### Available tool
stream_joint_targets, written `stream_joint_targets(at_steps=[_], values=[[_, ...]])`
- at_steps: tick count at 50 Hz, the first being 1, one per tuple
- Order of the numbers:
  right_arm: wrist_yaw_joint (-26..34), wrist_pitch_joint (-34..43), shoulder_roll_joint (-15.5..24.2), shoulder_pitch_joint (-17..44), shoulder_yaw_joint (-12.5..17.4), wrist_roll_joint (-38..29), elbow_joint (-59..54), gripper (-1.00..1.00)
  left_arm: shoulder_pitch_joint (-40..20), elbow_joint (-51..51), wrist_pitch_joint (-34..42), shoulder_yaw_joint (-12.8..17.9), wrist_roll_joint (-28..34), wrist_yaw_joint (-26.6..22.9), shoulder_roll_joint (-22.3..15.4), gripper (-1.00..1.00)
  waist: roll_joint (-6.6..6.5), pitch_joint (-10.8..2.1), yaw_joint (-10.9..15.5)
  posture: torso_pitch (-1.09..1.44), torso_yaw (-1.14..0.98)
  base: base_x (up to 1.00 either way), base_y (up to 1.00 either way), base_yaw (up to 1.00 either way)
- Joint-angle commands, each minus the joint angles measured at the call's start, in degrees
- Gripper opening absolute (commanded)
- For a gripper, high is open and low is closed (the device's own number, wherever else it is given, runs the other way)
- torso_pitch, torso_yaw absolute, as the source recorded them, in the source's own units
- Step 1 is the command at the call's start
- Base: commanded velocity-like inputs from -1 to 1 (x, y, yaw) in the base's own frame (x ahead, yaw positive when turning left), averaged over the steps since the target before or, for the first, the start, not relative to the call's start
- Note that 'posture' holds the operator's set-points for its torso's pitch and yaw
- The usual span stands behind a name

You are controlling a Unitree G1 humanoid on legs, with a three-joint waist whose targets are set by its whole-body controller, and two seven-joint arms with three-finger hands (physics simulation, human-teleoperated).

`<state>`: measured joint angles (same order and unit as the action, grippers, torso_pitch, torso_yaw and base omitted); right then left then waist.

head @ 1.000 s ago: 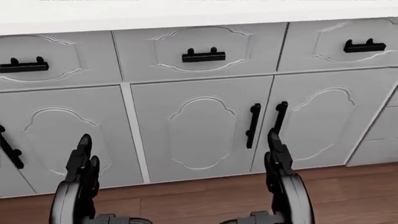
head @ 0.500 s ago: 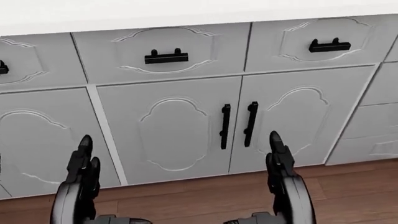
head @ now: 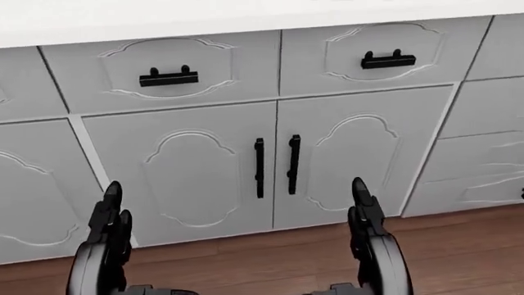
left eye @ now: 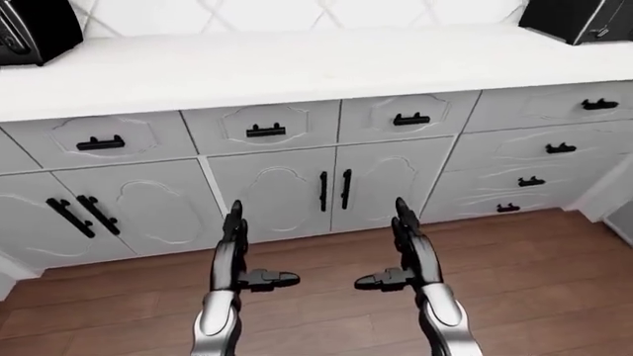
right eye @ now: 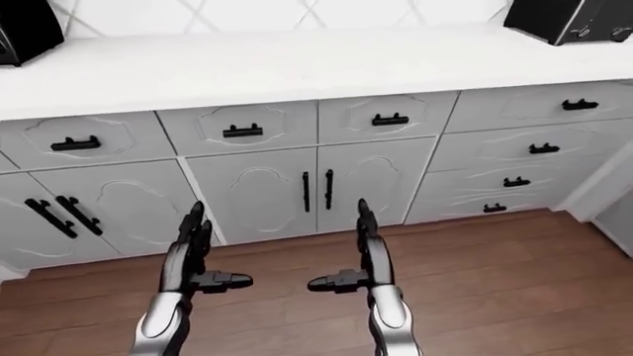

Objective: Navigate to the toaster.

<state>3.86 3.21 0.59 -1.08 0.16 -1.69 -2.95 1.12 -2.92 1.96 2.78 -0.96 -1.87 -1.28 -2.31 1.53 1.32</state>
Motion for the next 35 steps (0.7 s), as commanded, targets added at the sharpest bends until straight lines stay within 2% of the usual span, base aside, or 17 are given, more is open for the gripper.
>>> stream_joint_targets(at_steps=[1, 4, 5, 6, 7, 9, 18, 20, 21, 22, 23, 24, 26, 29, 32, 34, 35], values=[[-0.3, -2.22, 0.37, 1.19, 0.65, 0.16, 2.62, 1.0, -1.26, 2.64, -2.06, -0.58, -0.12, -0.29, 0.19, 1.0, 0.04, -0.76, -0.18, 0.0, 0.0, 0.0, -0.32, 0.0], [-0.28, -1.6, 0.33, 0.87, 0.55, 0.11, 3.59, 1.0, -1.26, 2.64, -2.06, -0.58, -0.12, -0.29, 0.19, 1.0, 2.7, -0.52, -0.06, 0.0, 0.0, 0.0, -0.32, 0.0], [-0.26, -1.78, 0.32, 0.91, 0.54, 0.09, 3.35, 1.0, -1.26, 2.64, -2.06, -0.58, -0.12, -0.29, 0.19, 1.0, 4.27, -0.84, -0.14, 0.0, 0.0, 0.0, -0.32, 0.0], [-0.24, -2.15, 0.34, 1.1, 0.59, 0.1, 2.79, 1.0, -1.26, 2.64, -2.06, -0.58, -0.12, -0.29, 0.19, 1.0, 6.95, -1.66, -0.4, 0.0, 0.0, 0.0, -0.33, 0.0], [-0.23, -1.92, 0.34, 0.99, 0.59, 0.13, 3.12, 1.0, -1.26, 2.64, -2.06, -0.58, -0.12, -0.29, 0.19, 1.0, 6.46, -1.84, -0.75, 0.0, 0.0, 0.0, -0.32, 0.0], [-0.24, -2.19, 0.34, 1.19, 0.66, 0.16, 2.6, 1.0, -1.26, 2.64, -2.06, -0.58, -0.12, -0.29, 0.19, 1.0, 5.27, -0.65, -0.97, 0.0, 0.0, 0.0, -0.32, 0.0], [-0.41, -1.76, 0.31, 1.47, 0.84, 0.45, 2.53, 1.0, -1.26, 2.64, -2.06, -0.58, -0.12, -0.29, 0.19, 1.0, 0.25, 0.11, -0.56, 0.0, 0.0, 0.0, -0.33, 0.0], [-0.48, -1.63, 0.3, 1.44, 0.83, 0.47, 2.67, 1.0, -1.26, 2.64, -2.06, -0.58, -0.12, -0.29, 0.19, 1.0, -1.83, -0.08, -0.54, 0.0, 0.0, 0.0, -0.32, 0.0], [-0.48, -1.8, 0.32, 1.57, 0.91, 0.55, 2.35, 1.0, -1.26, 2.64, -2.06, -0.58, -0.12, -0.29, 0.19, 1.0, -3.54, -0.86, -0.42, 0.0, 0.0, 0.0, -0.33, 0.0], [-0.49, -1.44, 0.3, 1.4, 0.86, 0.58, 2.83, 1.0, -1.26, 2.64, -2.06, -0.58, -0.12, -0.29, 0.19, 1.0, -0.65, -0.04, 0.31, 0.0, 0.0, 0.0, -0.32, 0.0], [-0.49, -1.53, 0.32, 1.45, 0.91, 0.63, 2.66, 1.0, -1.26, 2.64, -2.06, -0.58, -0.12, -0.29, 0.19, 1.0, -1.68, -0.34, -0.19, 0.0, 0.0, 0.0, -0.32, 0.0], [-0.49, -1.91, 0.34, 1.58, 0.96, 0.65, 2.16, 1.0, -1.26, 2.64, -2.06, -0.58, -0.12, -0.29, 0.19, 1.0, -1.72, -0.58, -0.06, 0.0, 0.0, 0.0, -0.31, 0.0], [-0.48, -1.82, 0.36, 1.51, 0.87, 0.59, 2.33, 1.0, -1.26, 2.64, -2.06, -0.58, -0.12, -0.29, 0.19, 1.0, -1.41, -1.15, -0.19, 0.0, 0.0, 0.0, -0.32, 0.0], [-0.44, -1.36, 0.36, 1.16, 0.67, 0.39, 3.23, 1.0, -1.26, 2.64, -2.06, -0.58, -0.12, -0.29, 0.19, 1.0, 0.39, -0.63, -0.1, 0.0, 0.0, 0.0, -0.32, 0.0], [-0.3, -1.6, 0.39, 1.04, 0.65, 0.35, 3.16, 1.0, -1.26, 2.64, -2.06, -0.58, -0.12, -0.29, 0.19, 1.0, 3.68, -0.66, -0.09, 0.0, 0.0, 0.0, -0.33, 0.0], [-0.27, -1.45, 0.39, 0.94, 0.62, 0.31, 3.43, 1.0, -1.26, 2.64, -2.06, -0.58, -0.12, -0.29, 0.19, 1.0, 7.65, -1.29, -0.7, 0.0, 0.0, 0.0, -0.32, 0.0], [-0.25, -1.34, 0.37, 0.84, 0.57, 0.28, 3.62, 1.0, -1.26, 2.64, -2.06, -0.58, -0.12, -0.29, 0.19, 1.0, 4.66, -0.95, -0.99, 0.0, 0.0, 0.0, -0.32, 0.0]])
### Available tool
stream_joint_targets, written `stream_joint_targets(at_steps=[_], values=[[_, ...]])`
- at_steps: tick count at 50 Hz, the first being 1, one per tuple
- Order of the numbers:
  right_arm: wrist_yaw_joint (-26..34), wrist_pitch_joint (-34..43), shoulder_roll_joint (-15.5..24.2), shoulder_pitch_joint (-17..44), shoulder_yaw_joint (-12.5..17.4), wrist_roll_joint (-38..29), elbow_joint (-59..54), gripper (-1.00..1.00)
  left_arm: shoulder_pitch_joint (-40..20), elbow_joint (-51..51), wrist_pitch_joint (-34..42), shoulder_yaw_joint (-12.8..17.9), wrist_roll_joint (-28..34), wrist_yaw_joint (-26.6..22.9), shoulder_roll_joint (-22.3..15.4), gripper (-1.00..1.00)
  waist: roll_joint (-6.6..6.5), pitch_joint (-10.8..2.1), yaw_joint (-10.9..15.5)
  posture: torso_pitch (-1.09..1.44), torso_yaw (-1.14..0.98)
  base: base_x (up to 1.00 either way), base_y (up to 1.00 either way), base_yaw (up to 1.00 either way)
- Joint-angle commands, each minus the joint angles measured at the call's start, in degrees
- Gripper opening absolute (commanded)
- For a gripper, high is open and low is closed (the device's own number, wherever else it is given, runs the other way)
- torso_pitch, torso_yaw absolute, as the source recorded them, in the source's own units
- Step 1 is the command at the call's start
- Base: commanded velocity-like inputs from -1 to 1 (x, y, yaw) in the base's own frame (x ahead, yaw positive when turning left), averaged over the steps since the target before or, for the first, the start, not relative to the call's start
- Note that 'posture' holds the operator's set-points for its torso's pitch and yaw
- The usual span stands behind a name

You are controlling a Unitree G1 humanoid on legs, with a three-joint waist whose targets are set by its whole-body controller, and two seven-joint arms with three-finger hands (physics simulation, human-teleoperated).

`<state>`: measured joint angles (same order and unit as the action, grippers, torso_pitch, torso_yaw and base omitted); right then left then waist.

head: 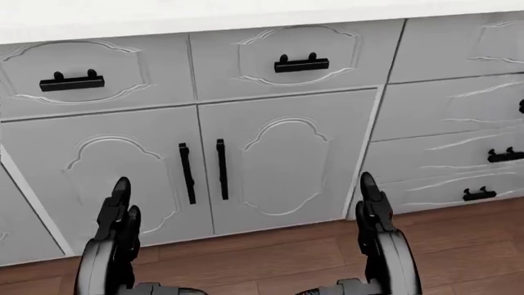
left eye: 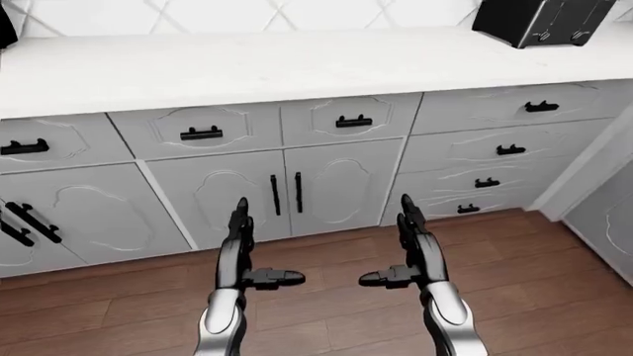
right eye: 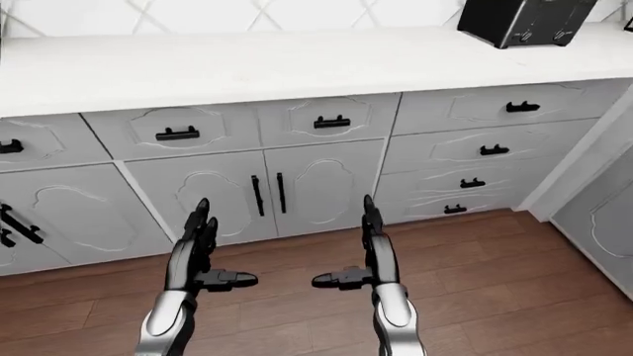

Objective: Navigate to the toaster.

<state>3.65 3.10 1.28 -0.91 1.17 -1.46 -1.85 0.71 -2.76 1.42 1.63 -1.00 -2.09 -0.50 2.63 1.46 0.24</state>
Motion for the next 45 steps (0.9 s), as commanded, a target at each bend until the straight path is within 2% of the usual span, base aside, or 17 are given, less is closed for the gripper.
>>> stream_joint_targets(at_steps=[1, 10, 12, 13, 14, 16, 18, 22, 24, 26, 27, 28, 29, 37, 40, 42, 45], values=[[-0.04, -1.48, -0.32, 0.78, -0.4, 0.03, 2.18, 1.0, -0.85, 2.48, -1.52, 0.57, -0.09, -0.07, -0.59, 1.0, 0.36, -0.88, 0.38, 0.0, 0.0, 0.0, -0.32, 0.0], [-0.02, -2.36, -0.32, 1.13, -0.34, -0.07, 1.05, 1.0, -0.85, 2.48, -1.52, 0.57, -0.09, -0.07, -0.59, 1.0, -4.59, 0.19, 0.49, 0.0, 0.0, 0.0, -0.32, 0.0], [-0.01, -2.21, -0.31, 1.08, -0.34, -0.07, 1.27, 1.0, -0.85, 2.48, -1.52, 0.57, -0.09, -0.07, -0.59, 1.0, -6.49, 0.06, 0.54, 0.0, 0.0, 0.0, -0.33, 0.0], [0.0, -2.17, -0.31, 1.09, -0.34, -0.06, 1.29, 1.0, -0.85, 2.48, -1.52, 0.57, -0.09, -0.07, -0.59, 1.0, -8.22, -0.65, 0.65, 0.0, 0.0, 0.0, -0.32, 0.0], [-0.02, -1.96, -0.34, 1.0, -0.38, -0.09, 1.58, 1.0, -0.85, 2.48, -1.52, 0.57, -0.09, -0.07, -0.59, 1.0, -5.61, -0.19, 1.25, 0.0, 0.0, 0.0, -0.33, 0.0], [-0.02, -1.78, -0.36, 0.99, -0.38, -0.05, 1.75, 1.0, -0.85, 2.48, -1.52, 0.57, -0.09, -0.07, -0.59, 1.0, -6.58, -0.47, 1.01, 0.0, 0.0, 0.0, -0.32, 0.0], [-0.05, -1.48, -0.41, 0.9, -0.41, -0.04, 2.1, 1.0, -0.85, 2.48, -1.52, 0.57, -0.09, -0.07, -0.59, 1.0, -6.24, -1.08, 0.97, 0.0, 0.0, 0.0, -0.33, 0.0], [-0.08, -1.01, -0.42, 0.8, -0.36, 0.07, 2.63, 1.0, -0.85, 2.48, -1.52, 0.57, -0.09, -0.07, -0.59, 1.0, -3.77, -0.44, 1.05, 0.0, 0.0, 0.0, -0.33, 0.0], [-0.1, -1.47, -0.37, 1.11, -0.22, 0.15, 1.83, 1.0, -0.85, 2.48, -1.52, 0.57, -0.09, -0.07, -0.59, 1.0, -1.4, -0.54, 1.04, 0.0, 0.0, 0.0, -0.32, 0.0], [-0.11, -0.85, -0.41, 0.78, -0.29, 0.2, 2.74, 1.0, -0.85, 2.48, -1.52, 0.57, -0.09, -0.07, -0.59, 1.0, 3.67, -1.91, 0.27, 0.0, 0.0, 0.0, -0.33, 0.0], [-0.12, -0.59, -0.41, 0.65, -0.33, 0.17, 3.15, 1.0, -0.85, 2.48, -1.52, 0.57, -0.09, -0.07, -0.59, 1.0, -0.24, -0.87, 0.04, 0.0, 0.0, 0.0, -0.32, 0.0], [-0.13, -0.51, -0.41, 0.63, -0.34, 0.17, 3.26, 1.0, -0.85, 2.48, -1.52, 0.57, -0.09, -0.07, -0.59, 1.0, 0.68, -0.84, 0.16, 0.0, 0.0, 0.0, -0.33, 0.0], [-0.13, -0.63, -0.4, 0.64, -0.35, 0.14, 3.14, 1.0, -0.85, 2.48, -1.52, 0.57, -0.09, -0.07, -0.59, 1.0, 0.3, -0.82, -0.21, 0.0, 0.0, 0.0, -0.32, 0.0], [-0.04, -2.02, -0.37, 0.86, -0.36, 0.03, 1.65, 1.0, -0.85, 2.48, -1.52, 0.57, -0.09, -0.07, -0.59, 1.0, -4.27, 0.26, 0.53, 0.0, 0.0, 0.0, -0.33, 0.0], [-0.05, -1.37, -0.42, 0.57, -0.51, -0.05, 2.6, 1.0, -0.85, 2.48, -1.52, 0.57, -0.09, -0.07, -0.59, 1.0, -7.3, -0.15, 0.66, 0.0, 0.0, 0.0, -0.33, 0.0], [-0.04, -1.43, -0.39, 0.73, -0.46, -0.03, 2.38, 1.0, -0.85, 2.48, -1.52, 0.57, -0.09, -0.07, -0.59, 1.0, -5.83, -0.2, 1.24, 0.0, 0.0, 0.0, -0.32, 0.0], [0.03, -1.41, -0.34, 0.81, -0.41, 0.0, 2.31, 1.0, -0.85, 2.48, -1.52, 0.57, -0.09, -0.07, -0.59, 1.0, -6.34, -0.79, 0.91, 0.0, 0.0, 0.0, -0.32, 0.0]])
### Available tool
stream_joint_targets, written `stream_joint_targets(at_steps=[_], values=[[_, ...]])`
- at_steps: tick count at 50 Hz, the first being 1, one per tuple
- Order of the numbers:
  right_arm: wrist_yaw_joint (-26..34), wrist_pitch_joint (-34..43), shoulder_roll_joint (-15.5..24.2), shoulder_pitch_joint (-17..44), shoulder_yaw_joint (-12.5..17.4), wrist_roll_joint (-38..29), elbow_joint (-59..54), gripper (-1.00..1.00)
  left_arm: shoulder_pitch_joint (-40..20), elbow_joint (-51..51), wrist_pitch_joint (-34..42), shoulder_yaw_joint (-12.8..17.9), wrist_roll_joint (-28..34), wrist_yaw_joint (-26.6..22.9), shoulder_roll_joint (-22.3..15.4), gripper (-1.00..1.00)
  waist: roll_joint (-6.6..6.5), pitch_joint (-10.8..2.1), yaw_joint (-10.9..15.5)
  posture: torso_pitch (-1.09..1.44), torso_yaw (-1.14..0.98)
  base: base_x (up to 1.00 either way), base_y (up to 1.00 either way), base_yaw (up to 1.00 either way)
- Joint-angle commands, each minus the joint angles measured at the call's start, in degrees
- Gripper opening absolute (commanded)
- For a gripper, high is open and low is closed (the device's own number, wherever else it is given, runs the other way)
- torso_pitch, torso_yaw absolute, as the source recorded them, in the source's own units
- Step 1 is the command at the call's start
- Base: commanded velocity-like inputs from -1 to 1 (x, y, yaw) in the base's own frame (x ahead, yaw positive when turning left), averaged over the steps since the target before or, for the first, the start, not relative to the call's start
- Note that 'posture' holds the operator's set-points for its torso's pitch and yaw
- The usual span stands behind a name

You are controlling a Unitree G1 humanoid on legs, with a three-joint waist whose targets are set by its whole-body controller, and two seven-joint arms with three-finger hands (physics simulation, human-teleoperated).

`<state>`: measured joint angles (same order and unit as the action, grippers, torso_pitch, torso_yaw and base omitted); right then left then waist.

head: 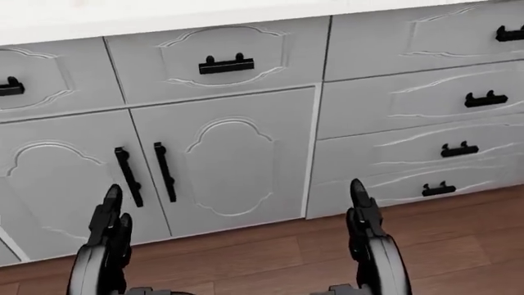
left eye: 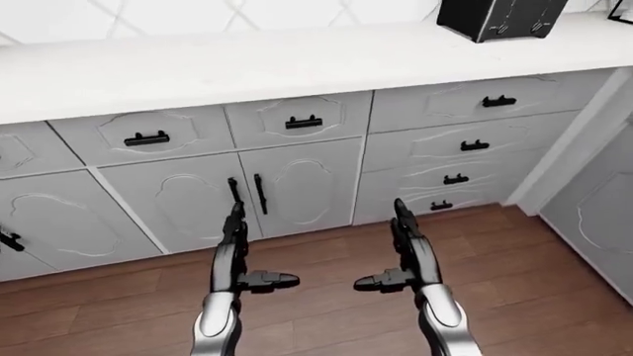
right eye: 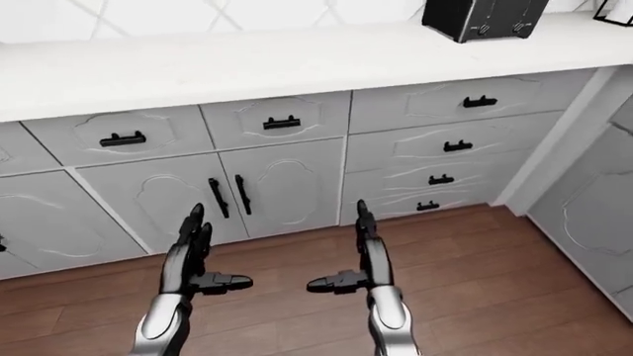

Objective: Navigate to the toaster.

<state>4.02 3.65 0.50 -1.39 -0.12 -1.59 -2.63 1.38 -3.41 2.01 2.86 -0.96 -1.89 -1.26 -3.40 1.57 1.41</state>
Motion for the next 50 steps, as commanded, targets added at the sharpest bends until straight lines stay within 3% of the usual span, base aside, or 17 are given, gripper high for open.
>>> stream_joint_targets(at_steps=[1, 6, 8, 11, 19, 23, 24, 25, 28, 31, 34, 35, 36, 37, 38, 47, 50], values=[[-0.32, -1.92, 0.43, 1.24, 0.87, 0.14, 3.19, 1.0, -1.52, 3.13, -2.11, -0.66, -0.13, -0.27, 0.17, 1.0, -0.04, -1.07, -0.34, 0.0, 0.0, 0.0, -0.33, 0.0], [-0.29, -1.74, 0.42, 1.26, 0.88, 0.14, 3.34, 1.0, -1.52, 3.13, -2.11, -0.66, -0.13, -0.27, 0.17, 1.0, 3.7, -0.55, -0.14, 0.0, 0.0, 0.0, -0.32, 0.0], [-0.3, -1.55, 0.42, 1.21, 0.92, 0.19, 3.58, 1.0, -1.52, 3.13, -2.11, -0.66, -0.13, -0.27, 0.17, 1.0, 7.92, -1.67, -0.47, 0.0, 0.0, 0.0, -0.32, 0.0], [-0.29, -1.85, 0.45, 1.43, 1.03, 0.26, 3.02, 1.0, -1.52, 3.13, -2.11, -0.66, -0.13, -0.27, 0.17, 1.0, 6.26, -0.64, -1.0, 0.0, 0.0, 0.0, -0.32, 0.0], [-0.41, -1.45, 0.39, 1.31, 1.13, 0.48, 3.39, 1.0, -1.52, 3.13, -2.11, -0.66, -0.13, -0.27, 0.17, 1.0, 1.88, 0.11, -0.66, 0.0, 0.0, 0.0, -0.32, 0.0], [-0.43, -1.92, 0.46, 1.75, 1.28, 0.61, 2.37, 1.0, -1.52, 3.13, -2.11, -0.66, -0.13, -0.27, 0.17, 1.0, -1.81, -0.27, -0.55, 0.0, 0.0, 0.0, -0.32, 0.0], [-0.44, -1.92, 0.46, 1.73, 1.26, 0.6, 2.41, 1.0, -1.52, 3.13, -2.11, -0.66, -0.13, -0.27, 0.17, 1.0, 0.42, -0.09, 0.15, 0.0, 0.0, 0.0, -0.33, 0.0], [-0.45, -1.8, 0.46, 1.61, 1.19, 0.54, 2.7, 1.0, -1.52, 3.13, -2.11, -0.66, -0.13, -0.27, 0.17, 1.0, -0.59, -0.34, -0.45, 0.0, 0.0, 0.0, -0.32, 0.0], [-0.43, -1.97, 0.48, 1.61, 1.08, 0.4, 2.6, 1.0, -1.52, 3.13, -2.11, -0.66, -0.13, -0.27, 0.17, 1.0, -0.29, -1.09, -0.34, 0.0, 0.0, 0.0, -0.33, 0.0], [-0.42, -1.71, 0.46, 1.46, 0.98, 0.32, 3.04, 1.0, -1.52, 3.13, -2.11, -0.66, -0.13, -0.27, 0.17, 1.0, 1.63, -0.68, -0.22, 0.0, 0.0, 0.0, -0.32, 0.0], [-0.37, -2.06, 0.47, 1.6, 0.99, 0.3, 2.57, 1.0, -1.52, 3.13, -2.11, -0.66, -0.13, -0.27, 0.17, 1.0, 5.03, -0.85, -0.21, 0.0, 0.0, 0.0, -0.33, 0.0], [-0.35, -1.99, 0.46, 1.51, 0.96, 0.28, 2.74, 1.0, -1.52, 3.13, -2.11, -0.66, -0.13, -0.27, 0.17, 1.0, 7.4, -1.58, -0.41, 0.0, 0.0, 0.0, -0.33, 0.0], [-0.33, -2.08, 0.47, 1.53, 0.97, 0.28, 2.62, 1.0, -1.52, 3.13, -2.11, -0.66, -0.13, -0.27, 0.17, 1.0, 7.94, -2.25, -0.28, 0.0, 0.0, 0.0, -0.33, 0.0], [-0.31, -2.28, 0.49, 1.51, 1.0, 0.29, 2.47, 1.0, -1.52, 3.13, -2.11, -0.66, -0.13, -0.27, 0.17, 1.0, 6.52, -1.09, -1.05, 0.0, 0.0, 0.0, -0.33, 0.0], [-0.3, -2.32, 0.49, 1.51, 0.99, 0.27, 2.42, 1.0, -1.52, 3.13, -2.11, -0.66, -0.13, -0.27, 0.17, 1.0, 6.52, -0.7, -0.84, 0.0, 0.0, 0.0, -0.32, 0.0], [-0.28, -1.75, 0.44, 1.47, 1.02, 0.34, 2.96, 1.0, -1.52, 3.13, -2.11, -0.66, -0.13, -0.27, 0.17, 1.0, 1.45, 0.09, -0.6, 0.0, 0.0, 0.0, -0.32, 0.0], [-0.33, -1.96, 0.44, 1.6, 1.15, 0.45, 2.57, 1.0, -1.52, 3.13, -2.11, -0.66, -0.13, -0.27, 0.17, 1.0, -2.06, -0.68, -0.49, 0.0, 0.0, 0.0, -0.33, 0.0]])
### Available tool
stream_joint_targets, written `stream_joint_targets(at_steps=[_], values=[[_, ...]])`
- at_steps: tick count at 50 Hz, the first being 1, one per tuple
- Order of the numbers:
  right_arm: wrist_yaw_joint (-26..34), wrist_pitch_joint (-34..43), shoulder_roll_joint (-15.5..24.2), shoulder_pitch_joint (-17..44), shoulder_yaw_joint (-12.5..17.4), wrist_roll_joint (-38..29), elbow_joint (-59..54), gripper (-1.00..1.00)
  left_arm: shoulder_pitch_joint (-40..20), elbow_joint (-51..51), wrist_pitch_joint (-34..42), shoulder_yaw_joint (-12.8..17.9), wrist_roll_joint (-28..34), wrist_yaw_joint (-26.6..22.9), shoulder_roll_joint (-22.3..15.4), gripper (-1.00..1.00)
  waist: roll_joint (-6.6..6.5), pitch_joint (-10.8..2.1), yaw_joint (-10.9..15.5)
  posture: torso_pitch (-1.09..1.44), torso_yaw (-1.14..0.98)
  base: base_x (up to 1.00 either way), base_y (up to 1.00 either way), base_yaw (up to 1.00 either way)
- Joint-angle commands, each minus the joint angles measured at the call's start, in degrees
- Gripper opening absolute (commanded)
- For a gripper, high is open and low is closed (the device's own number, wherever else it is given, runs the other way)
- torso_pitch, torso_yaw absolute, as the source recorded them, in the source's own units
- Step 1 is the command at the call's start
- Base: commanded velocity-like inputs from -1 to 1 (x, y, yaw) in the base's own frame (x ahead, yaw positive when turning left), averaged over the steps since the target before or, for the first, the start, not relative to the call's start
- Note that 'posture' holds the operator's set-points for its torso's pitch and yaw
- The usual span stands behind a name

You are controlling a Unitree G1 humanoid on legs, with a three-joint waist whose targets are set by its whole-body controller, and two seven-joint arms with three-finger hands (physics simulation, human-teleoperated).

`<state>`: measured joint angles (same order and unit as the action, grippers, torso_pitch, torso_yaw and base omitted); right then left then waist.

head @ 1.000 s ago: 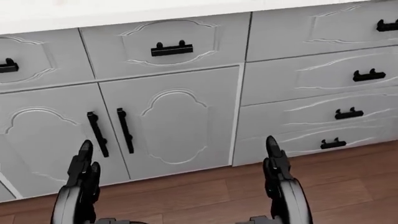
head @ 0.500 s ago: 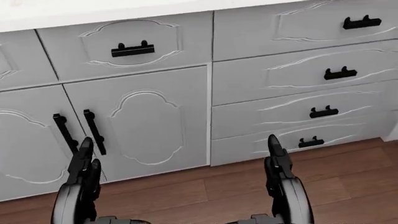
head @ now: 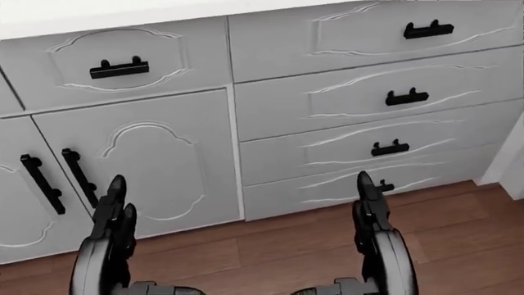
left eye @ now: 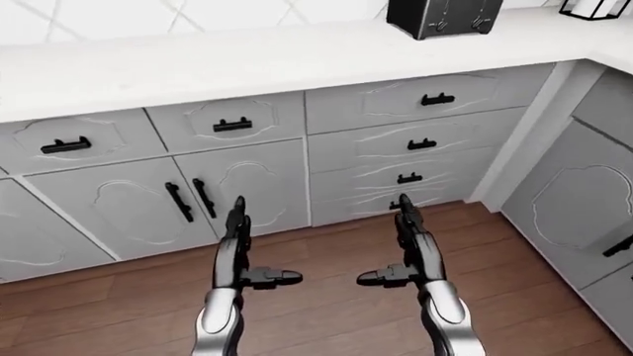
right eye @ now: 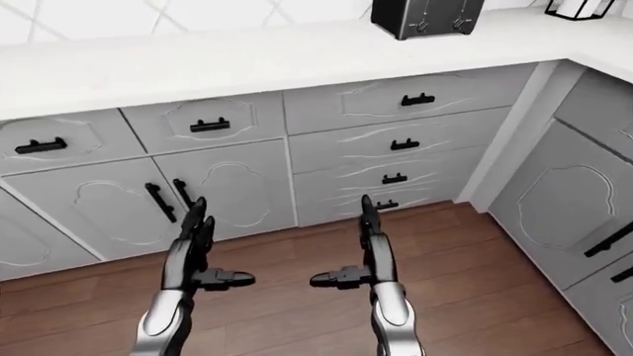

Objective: Navigate to the toaster.

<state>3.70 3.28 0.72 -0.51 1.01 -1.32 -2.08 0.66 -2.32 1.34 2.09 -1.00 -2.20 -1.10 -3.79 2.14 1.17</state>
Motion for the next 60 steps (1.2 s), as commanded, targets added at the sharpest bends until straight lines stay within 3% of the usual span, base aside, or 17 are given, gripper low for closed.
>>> stream_joint_targets(at_steps=[1, 3, 8, 11, 13, 14, 16, 24, 27, 29, 36, 38, 40, 51, 54, 56, 60], values=[[-0.03, -1.62, 0.22, 0.73, 0.05, 0.22, 1.95, 1.0, -0.8, 2.04, -1.44, 0.12, -0.08, 0.04, 0.02, 1.0, 0.84, -0.85, 0.32, 0.0, 0.0, 0.0, -0.33, 0.0], [-0.06, -1.25, 0.22, 0.67, -0.01, 0.18, 2.38, 1.0, -0.8, 2.04, -1.44, 0.12, -0.08, 0.04, 0.02, 1.0, -0.14, -1.13, 0.06, 0.0, 0.0, 0.0, -0.32, 0.0], [-0.16, -1.08, 0.24, 0.76, 0.19, 0.43, 2.34, 1.0, -0.8, 2.04, -1.44, 0.12, -0.08, 0.04, 0.02, 1.0, 1.81, -1.31, 0.07, 0.0, 0.0, 0.0, -0.33, 0.0], [-0.22, -1.08, 0.22, 0.65, 0.09, 0.35, 2.46, 1.0, -0.8, 2.04, -1.44, 0.12, -0.08, 0.04, 0.02, 1.0, 5.04, -1.22, 0.09, 0.0, 0.0, 0.0, -0.33, 0.0], [-0.21, -0.63, 0.19, 0.37, -0.11, 0.2, 3.21, 1.0, -0.8, 2.04, -1.44, 0.12, -0.08, 0.04, 0.02, 1.0, 10.1, -2.6, -0.68, 0.0, 0.0, 0.0, -0.32, 0.0], [-0.21, -0.55, 0.18, 0.22, -0.19, 0.13, 3.48, 1.0, -0.8, 2.04, -1.44, 0.12, -0.08, 0.04, 0.02, 1.0, 6.24, -1.49, -0.9, 0.0, 0.0, 0.0, -0.32, 0.0], [-0.12, -1.04, 0.23, 0.38, -0.15, 0.11, 2.86, 1.0, -0.8, 2.04, -1.44, 0.12, -0.08, 0.04, 0.02, 1.0, 6.71, -1.49, -1.17, 0.0, 0.0, 0.0, -0.33, 0.0], [0.09, -2.33, 0.3, 1.04, -0.05, 0.03, 0.97, 1.0, -0.8, 2.04, -1.44, 0.12, -0.08, 0.04, 0.02, 1.0, 2.14, -0.44, -0.4, 0.0, 0.0, 0.0, -0.33, 0.0], [0.11, -2.19, 0.29, 0.97, -0.11, -0.02, 1.17, 1.0, -0.8, 2.04, -1.44, 0.12, -0.08, 0.04, 0.02, 1.0, -0.89, -0.88, -0.28, 0.0, 0.0, 0.0, -0.33, 0.0], [0.16, -1.91, 0.27, 0.84, -0.18, -0.04, 1.53, 1.0, -0.8, 2.04, -1.44, 0.12, -0.08, 0.04, 0.02, 1.0, 0.6, -0.94, 0.3, 0.0, 0.0, 0.0, -0.32, 0.0], [0.15, -1.18, 0.19, 0.37, -0.34, -0.15, 2.77, 1.0, -0.8, 2.04, -1.44, 0.12, -0.08, 0.04, 0.02, 1.0, 2.07, -1.2, 0.04, 0.0, 0.0, 0.0, -0.33, 0.0], [0.16, -1.55, 0.22, 0.6, -0.23, -0.11, 2.18, 1.0, -0.8, 2.04, -1.44, 0.12, -0.08, 0.04, 0.02, 1.0, 4.06, -1.11, 0.11, 0.0, 0.0, 0.0, -0.33, 0.0], [0.19, -1.7, 0.22, 0.6, -0.18, -0.05, 1.99, 1.0, -0.8, 2.04, -1.44, 0.12, -0.08, 0.04, 0.02, 1.0, 8.33, -2.27, -0.22, 0.0, 0.0, 0.0, -0.33, 0.0], [0.03, -1.14, 0.18, 0.64, -0.03, 0.22, 2.29, 1.0, -0.8, 2.04, -1.44, 0.12, -0.08, 0.04, 0.02, 1.0, 2.12, -0.38, -0.4, 0.0, 0.0, 0.0, -0.33, 0.0], [0.02, -1.46, 0.21, 0.8, -0.06, 0.18, 1.81, 1.0, -0.8, 2.04, -1.44, 0.12, -0.08, 0.04, 0.02, 1.0, -1.06, -0.91, -0.33, 0.0, 0.0, 0.0, -0.33, 0.0], [0.02, -1.19, 0.2, 0.53, -0.22, 0.03, 2.44, 1.0, -0.8, 2.04, -1.44, 0.12, -0.08, 0.04, 0.02, 1.0, 0.47, -0.85, 0.28, 0.0, 0.0, 0.0, -0.33, 0.0], [0.08, -1.5, 0.23, 0.57, -0.24, -0.03, 2.16, 1.0, -0.8, 2.04, -1.44, 0.12, -0.08, 0.04, 0.02, 1.0, 0.33, -1.57, -0.08, 0.0, 0.0, 0.0, -0.33, 0.0]])
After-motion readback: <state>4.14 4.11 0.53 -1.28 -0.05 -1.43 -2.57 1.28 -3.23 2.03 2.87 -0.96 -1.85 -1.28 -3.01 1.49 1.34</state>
